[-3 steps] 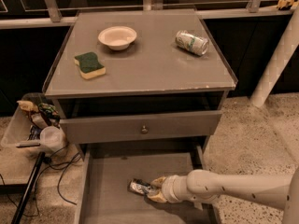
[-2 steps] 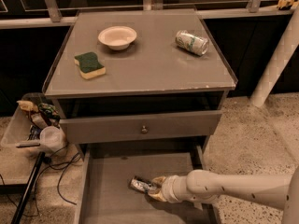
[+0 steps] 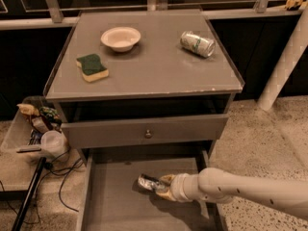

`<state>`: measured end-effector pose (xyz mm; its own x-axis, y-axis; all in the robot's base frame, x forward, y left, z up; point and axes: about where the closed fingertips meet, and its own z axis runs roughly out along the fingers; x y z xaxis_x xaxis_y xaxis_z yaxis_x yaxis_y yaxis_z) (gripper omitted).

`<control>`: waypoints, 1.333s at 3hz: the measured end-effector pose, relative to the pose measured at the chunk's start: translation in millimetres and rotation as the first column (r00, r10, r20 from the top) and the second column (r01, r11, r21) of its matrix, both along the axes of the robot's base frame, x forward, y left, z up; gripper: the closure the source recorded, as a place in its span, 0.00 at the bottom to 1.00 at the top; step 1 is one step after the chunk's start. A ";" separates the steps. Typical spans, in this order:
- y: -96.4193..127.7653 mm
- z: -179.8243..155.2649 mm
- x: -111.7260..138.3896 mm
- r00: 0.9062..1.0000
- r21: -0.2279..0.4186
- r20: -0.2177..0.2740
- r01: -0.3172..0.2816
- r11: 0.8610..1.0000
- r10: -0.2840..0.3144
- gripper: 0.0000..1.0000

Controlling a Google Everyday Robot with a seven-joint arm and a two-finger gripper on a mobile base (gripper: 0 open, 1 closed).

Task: Pick redbull can from middle drawer and place on counter

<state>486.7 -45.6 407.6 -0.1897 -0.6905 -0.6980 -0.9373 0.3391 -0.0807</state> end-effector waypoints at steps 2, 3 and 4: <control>-36.5 97.0 2.4 0.993 0.084 0.121 -0.019 0.996 0.008 1.00; -53.3 151.5 -29.6 0.985 0.097 0.170 -0.040 0.995 0.023 1.00; -66.3 208.1 -66.1 0.981 0.071 0.191 -0.059 0.996 0.044 1.00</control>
Offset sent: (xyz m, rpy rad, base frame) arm -0.0025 -0.0642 0.1579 0.1433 -0.1856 0.0217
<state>420.6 -111.9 615.7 -0.0147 -0.6392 -0.7689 -0.9239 0.3028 -0.2341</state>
